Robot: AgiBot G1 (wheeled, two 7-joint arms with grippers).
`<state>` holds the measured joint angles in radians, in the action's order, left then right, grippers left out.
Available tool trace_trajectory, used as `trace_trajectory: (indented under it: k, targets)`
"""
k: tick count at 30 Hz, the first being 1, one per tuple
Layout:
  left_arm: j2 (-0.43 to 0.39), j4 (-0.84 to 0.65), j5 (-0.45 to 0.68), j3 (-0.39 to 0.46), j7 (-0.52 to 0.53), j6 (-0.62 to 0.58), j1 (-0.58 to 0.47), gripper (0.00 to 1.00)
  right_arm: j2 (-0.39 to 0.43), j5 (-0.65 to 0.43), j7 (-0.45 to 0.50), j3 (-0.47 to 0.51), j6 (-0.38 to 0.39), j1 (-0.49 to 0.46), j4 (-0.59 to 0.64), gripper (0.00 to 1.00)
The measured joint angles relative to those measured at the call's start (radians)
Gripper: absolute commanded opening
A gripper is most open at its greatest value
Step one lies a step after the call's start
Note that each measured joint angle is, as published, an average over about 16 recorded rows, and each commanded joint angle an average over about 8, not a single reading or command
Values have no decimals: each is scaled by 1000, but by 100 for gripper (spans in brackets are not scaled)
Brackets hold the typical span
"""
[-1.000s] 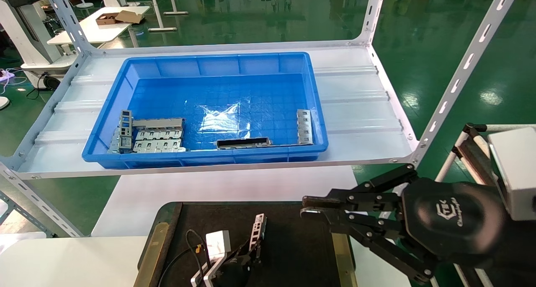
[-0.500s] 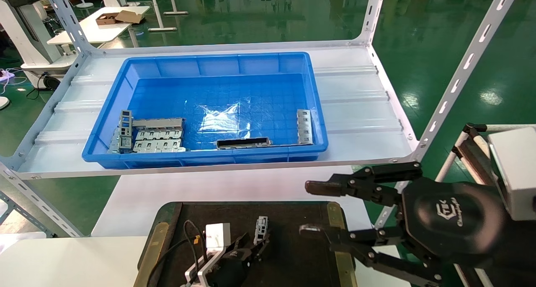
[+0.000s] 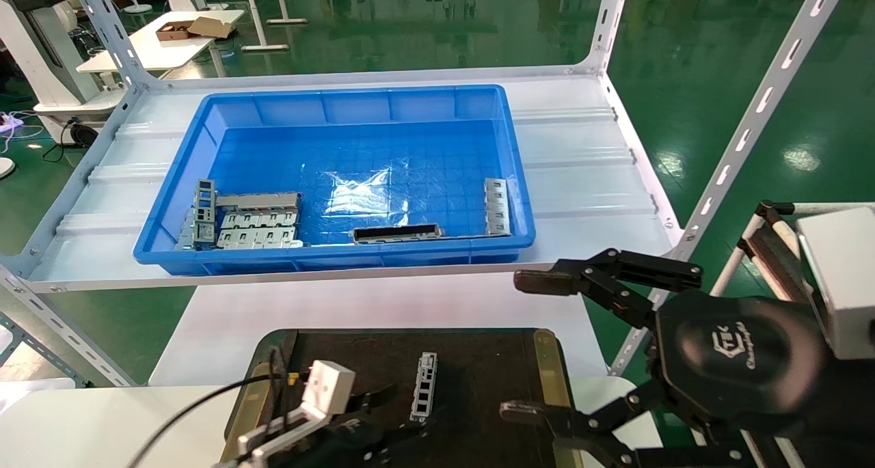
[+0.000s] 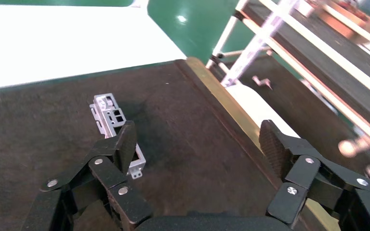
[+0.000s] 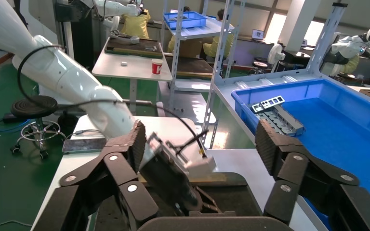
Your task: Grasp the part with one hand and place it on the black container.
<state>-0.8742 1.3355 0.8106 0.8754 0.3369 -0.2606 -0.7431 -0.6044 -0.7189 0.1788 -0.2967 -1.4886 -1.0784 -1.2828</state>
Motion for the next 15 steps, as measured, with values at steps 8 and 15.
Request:
trace_trajectory:
  k: [8,15]
  targets:
    - [105,-47,-57,-136,-159,-287,20,100,0,0,0,0,0,0,0,100]
    - [171,-119,-106,-213,-278,-484,11,100,0,1,0,-1,0,0,0,100]
